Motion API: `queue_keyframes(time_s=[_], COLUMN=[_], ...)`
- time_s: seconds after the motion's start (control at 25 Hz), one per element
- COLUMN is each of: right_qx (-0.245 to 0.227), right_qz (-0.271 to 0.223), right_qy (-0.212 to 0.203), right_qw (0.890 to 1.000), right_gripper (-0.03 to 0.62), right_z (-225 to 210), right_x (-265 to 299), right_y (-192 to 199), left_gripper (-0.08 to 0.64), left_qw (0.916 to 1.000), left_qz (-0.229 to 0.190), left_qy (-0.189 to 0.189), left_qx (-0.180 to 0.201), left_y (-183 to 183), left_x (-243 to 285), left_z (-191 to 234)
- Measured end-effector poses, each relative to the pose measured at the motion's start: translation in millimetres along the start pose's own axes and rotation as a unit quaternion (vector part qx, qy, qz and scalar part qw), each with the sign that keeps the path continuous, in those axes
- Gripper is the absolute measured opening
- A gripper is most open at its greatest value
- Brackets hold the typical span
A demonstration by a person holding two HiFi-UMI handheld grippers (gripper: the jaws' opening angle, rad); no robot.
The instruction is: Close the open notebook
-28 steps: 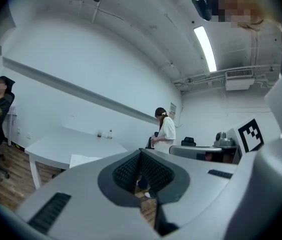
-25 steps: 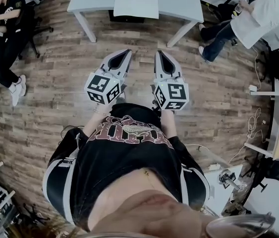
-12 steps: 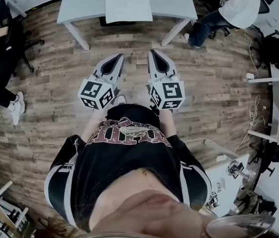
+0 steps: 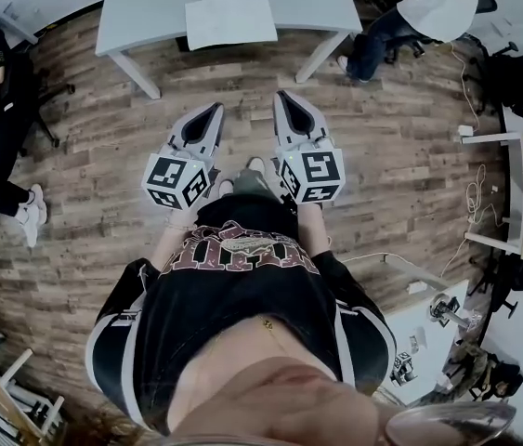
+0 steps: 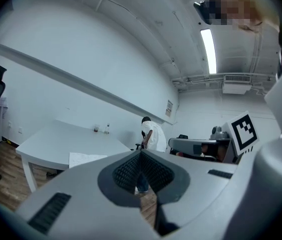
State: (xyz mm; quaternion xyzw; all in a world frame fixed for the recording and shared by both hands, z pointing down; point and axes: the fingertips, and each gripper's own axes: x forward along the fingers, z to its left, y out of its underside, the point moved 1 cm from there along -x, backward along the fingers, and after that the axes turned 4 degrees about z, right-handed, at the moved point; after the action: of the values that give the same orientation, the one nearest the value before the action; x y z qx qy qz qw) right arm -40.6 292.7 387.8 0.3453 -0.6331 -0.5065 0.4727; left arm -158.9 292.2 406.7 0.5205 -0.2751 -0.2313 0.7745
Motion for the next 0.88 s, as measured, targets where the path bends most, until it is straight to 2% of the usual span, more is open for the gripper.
queue_keyframes(time_s=[0.4, 0.88], right_qx=[0.004, -0.021], right_qz=[0.004, 0.016], right_qy=[-0.03, -0.071], right_qw=[1.0, 0.997], right_gripper=[0.02, 0.02], right_z=[-37.7, -94.4], right_x=[45.5, 91.2], right_y=[-12.5, -24.5], left_gripper=[0.043, 0.043], left_qw=[0.9998, 0.9989], left_qz=[-0.002, 0.005], left_qy=[-0.021, -0.046], left_qx=[0.004, -0.006], left_y=[-23.2, -39.4], left_x=[50.3, 118.8], left_z=[16.3, 24.0])
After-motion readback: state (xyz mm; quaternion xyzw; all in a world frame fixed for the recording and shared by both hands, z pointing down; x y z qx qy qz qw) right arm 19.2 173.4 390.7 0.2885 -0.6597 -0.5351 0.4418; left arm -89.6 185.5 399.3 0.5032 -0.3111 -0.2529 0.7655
